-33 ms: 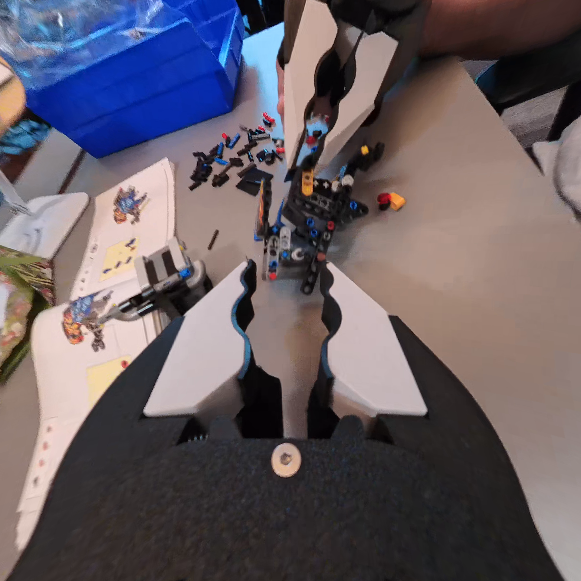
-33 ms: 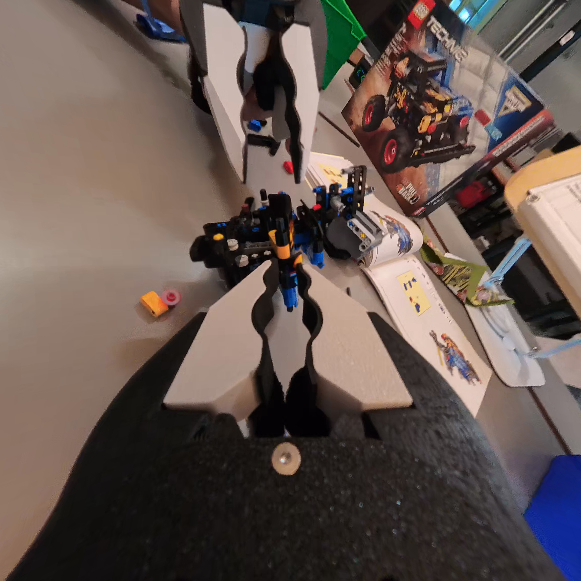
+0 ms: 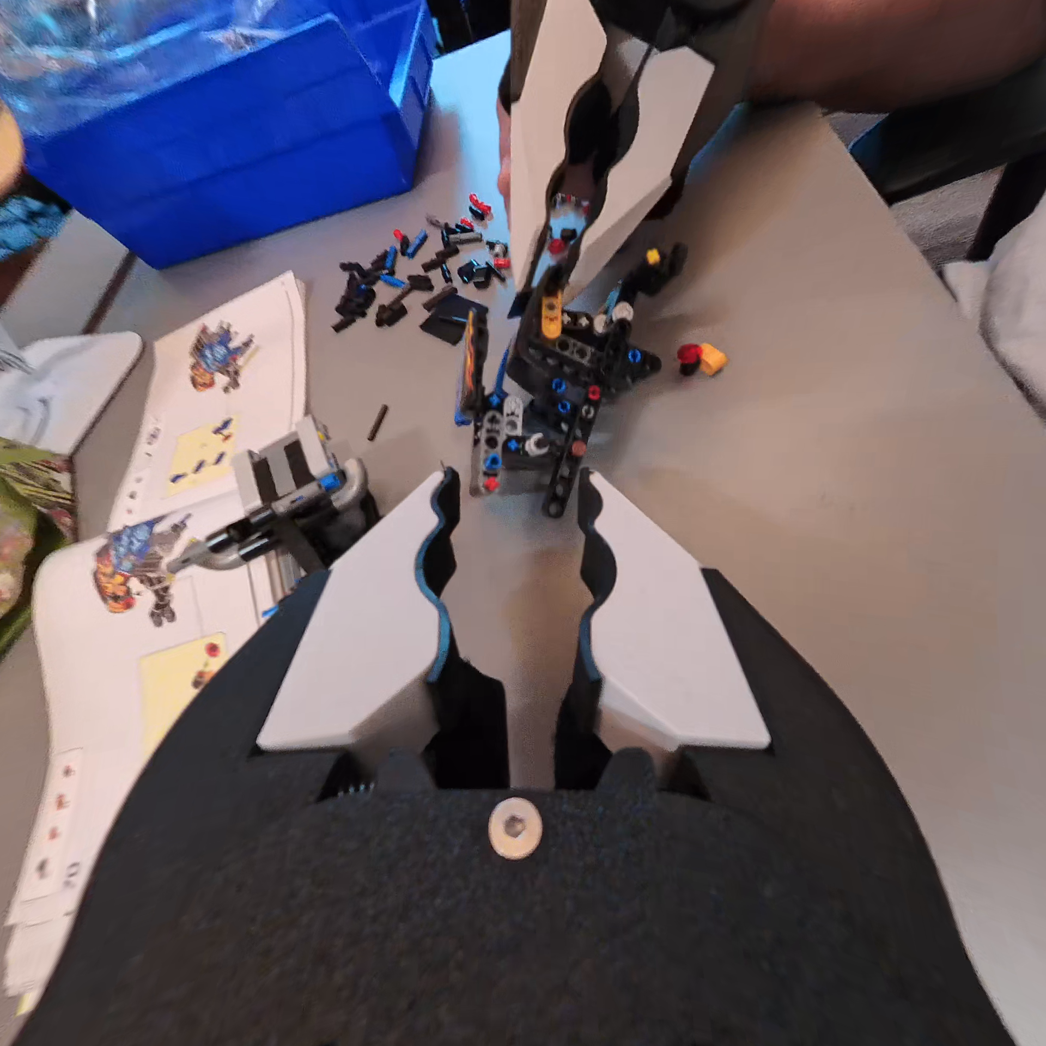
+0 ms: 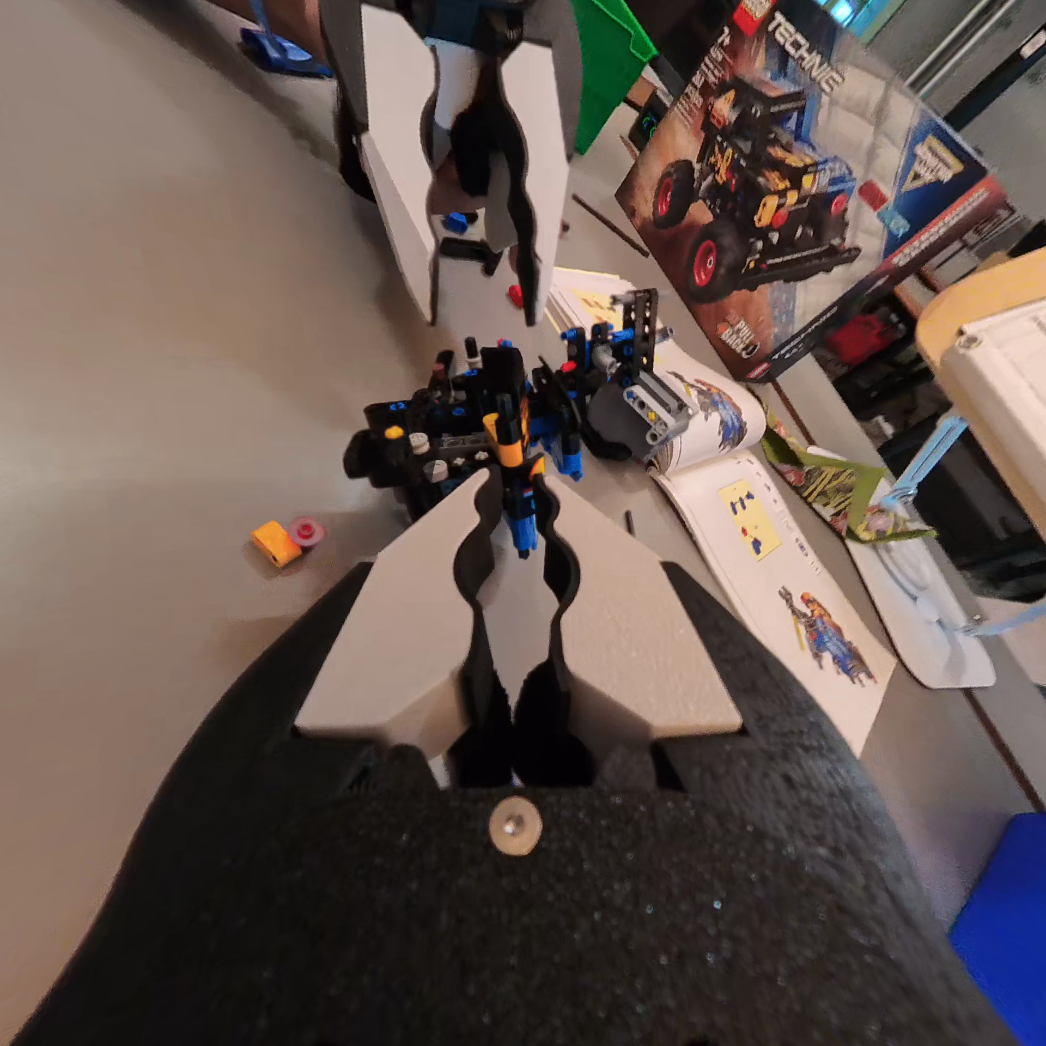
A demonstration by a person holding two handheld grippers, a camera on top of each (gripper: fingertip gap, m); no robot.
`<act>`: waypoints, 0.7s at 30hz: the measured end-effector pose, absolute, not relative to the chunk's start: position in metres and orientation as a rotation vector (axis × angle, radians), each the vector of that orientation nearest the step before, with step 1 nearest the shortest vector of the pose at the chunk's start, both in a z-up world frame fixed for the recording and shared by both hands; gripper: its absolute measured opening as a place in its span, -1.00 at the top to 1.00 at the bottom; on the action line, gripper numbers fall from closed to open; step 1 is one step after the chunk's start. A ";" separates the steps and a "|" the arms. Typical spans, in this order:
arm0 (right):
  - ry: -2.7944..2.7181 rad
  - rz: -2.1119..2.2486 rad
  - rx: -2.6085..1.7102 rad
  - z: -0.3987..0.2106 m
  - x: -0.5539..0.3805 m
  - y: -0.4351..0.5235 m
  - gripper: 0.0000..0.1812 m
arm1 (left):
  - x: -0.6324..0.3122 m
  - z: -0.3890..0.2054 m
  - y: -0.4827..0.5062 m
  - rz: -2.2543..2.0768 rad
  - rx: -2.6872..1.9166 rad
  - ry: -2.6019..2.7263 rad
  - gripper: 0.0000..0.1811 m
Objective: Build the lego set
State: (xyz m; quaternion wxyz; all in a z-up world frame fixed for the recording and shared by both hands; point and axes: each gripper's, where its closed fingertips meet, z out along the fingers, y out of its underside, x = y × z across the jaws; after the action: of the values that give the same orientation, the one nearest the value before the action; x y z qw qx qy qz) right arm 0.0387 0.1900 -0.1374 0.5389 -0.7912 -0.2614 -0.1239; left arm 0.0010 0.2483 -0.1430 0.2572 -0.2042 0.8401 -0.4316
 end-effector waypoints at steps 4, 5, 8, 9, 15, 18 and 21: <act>-0.579 -0.246 -1.908 -0.139 0.041 0.191 0.90 | -0.006 -0.160 0.246 -1.174 -0.569 2.388 0.58; -0.567 -0.238 -1.916 -0.140 0.042 0.191 0.90 | -0.006 -0.165 0.244 -1.147 -0.549 2.397 0.59; -0.532 -0.219 -1.947 -0.143 0.046 0.191 0.92 | -0.007 -0.170 0.237 -1.094 -0.488 2.380 0.68; -0.523 -0.217 -1.956 -0.144 0.047 0.191 0.93 | -0.005 -0.170 0.235 -1.071 -0.469 2.356 0.76; -0.433 -0.120 -1.966 -0.140 0.050 0.191 0.91 | 0.001 -0.162 0.235 -1.022 -0.408 2.279 0.94; -0.314 -0.002 -1.880 -0.113 0.059 0.187 0.86 | 0.003 -0.153 0.237 -1.075 -0.484 2.272 0.95; -0.275 0.190 -1.872 -0.084 0.053 0.181 0.65 | 0.005 -0.140 0.239 -1.124 -0.560 2.263 0.95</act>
State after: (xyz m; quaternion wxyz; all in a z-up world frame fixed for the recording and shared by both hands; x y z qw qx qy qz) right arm 0.0529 0.1813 -0.0837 0.5811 -0.8012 -0.1175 0.0812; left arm 0.0046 0.2388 -0.1397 0.2733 -0.2081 0.8412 -0.4176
